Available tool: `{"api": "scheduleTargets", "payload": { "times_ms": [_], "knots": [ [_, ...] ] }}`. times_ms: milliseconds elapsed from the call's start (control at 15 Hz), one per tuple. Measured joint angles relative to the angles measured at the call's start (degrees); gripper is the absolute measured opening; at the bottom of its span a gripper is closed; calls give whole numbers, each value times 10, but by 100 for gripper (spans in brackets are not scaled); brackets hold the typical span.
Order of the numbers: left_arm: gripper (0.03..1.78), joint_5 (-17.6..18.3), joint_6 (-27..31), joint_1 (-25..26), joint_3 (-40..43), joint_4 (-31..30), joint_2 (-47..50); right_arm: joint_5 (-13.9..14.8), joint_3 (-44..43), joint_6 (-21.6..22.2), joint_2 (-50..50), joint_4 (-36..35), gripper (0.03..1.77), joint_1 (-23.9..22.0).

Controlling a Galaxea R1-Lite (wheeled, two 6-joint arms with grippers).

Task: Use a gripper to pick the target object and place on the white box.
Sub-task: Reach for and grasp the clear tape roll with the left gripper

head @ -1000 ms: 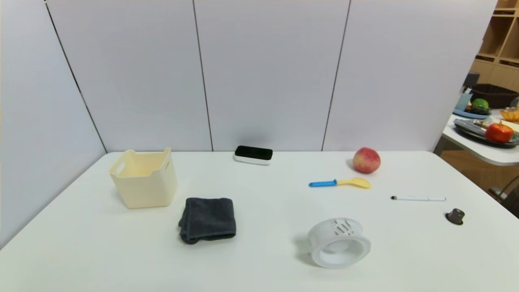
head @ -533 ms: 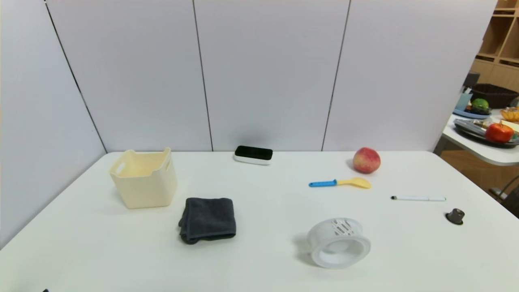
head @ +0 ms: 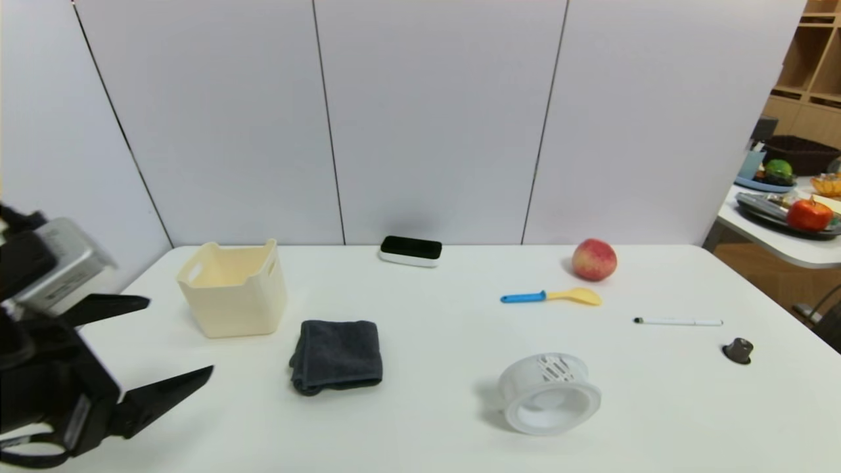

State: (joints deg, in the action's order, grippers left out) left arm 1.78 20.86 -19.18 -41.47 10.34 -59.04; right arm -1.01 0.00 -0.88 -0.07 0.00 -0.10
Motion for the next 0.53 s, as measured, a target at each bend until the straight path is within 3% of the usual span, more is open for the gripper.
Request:
{"api": "scheduleTargets", "payload": {
  "times_ms": [533],
  "knots": [
    [169, 34, 69, -206, -187, -1, -300, 0, 0, 0, 0, 0, 170, 0]
  ]
}}
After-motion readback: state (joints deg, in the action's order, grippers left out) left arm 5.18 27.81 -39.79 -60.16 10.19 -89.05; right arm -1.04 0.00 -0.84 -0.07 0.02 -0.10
